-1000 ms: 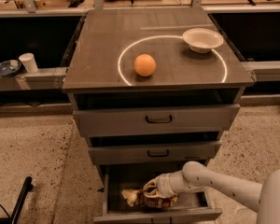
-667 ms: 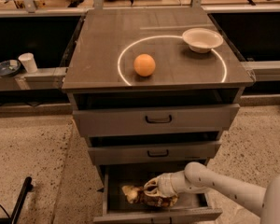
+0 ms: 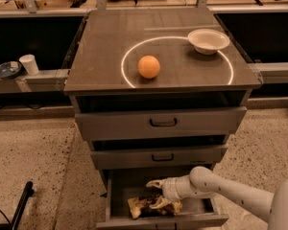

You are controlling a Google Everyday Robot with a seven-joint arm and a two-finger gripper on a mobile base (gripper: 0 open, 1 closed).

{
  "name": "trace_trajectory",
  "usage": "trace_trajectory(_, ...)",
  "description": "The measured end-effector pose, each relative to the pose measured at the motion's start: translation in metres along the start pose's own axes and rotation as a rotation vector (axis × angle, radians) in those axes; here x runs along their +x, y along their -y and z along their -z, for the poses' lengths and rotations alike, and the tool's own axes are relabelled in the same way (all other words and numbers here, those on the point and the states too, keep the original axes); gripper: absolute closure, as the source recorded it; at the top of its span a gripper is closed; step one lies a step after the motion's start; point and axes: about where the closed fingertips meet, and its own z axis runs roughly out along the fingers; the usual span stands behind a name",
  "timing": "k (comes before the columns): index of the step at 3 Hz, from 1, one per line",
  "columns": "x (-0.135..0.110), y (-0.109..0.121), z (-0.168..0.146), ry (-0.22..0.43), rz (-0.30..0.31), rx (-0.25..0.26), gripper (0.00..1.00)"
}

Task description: Place brown chip bag into bottom drawer

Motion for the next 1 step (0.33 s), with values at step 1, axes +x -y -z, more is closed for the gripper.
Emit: trace_trajectory(1, 0.0, 0.0, 0.0, 0.0, 0.0, 0.0, 0.0)
